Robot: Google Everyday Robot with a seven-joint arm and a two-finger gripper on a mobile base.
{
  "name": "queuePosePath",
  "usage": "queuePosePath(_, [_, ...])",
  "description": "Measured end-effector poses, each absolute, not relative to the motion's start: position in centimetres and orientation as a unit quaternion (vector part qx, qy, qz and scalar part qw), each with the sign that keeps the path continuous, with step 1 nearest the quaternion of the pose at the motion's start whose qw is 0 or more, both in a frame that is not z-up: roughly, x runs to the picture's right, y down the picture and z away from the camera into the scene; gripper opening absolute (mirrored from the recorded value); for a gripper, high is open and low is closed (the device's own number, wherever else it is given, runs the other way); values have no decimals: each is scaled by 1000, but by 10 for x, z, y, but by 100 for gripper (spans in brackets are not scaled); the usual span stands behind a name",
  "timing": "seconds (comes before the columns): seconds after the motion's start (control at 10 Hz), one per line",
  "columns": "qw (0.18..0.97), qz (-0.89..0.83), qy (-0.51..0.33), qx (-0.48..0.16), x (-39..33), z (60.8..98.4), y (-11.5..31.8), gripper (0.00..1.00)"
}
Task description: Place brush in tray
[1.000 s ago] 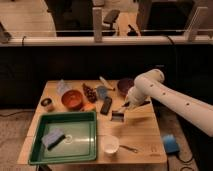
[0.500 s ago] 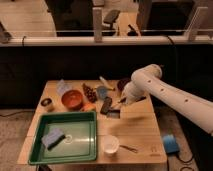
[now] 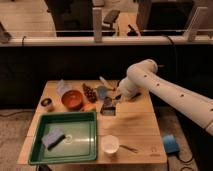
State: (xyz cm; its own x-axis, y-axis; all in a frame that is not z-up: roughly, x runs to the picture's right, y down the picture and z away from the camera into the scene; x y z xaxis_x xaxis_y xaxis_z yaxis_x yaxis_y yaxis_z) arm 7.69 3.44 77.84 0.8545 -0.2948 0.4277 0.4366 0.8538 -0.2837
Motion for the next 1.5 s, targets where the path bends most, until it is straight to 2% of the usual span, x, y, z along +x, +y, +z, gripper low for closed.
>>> queuePosePath(1.5, [901, -275, -274, -195, 3, 751, 23, 3])
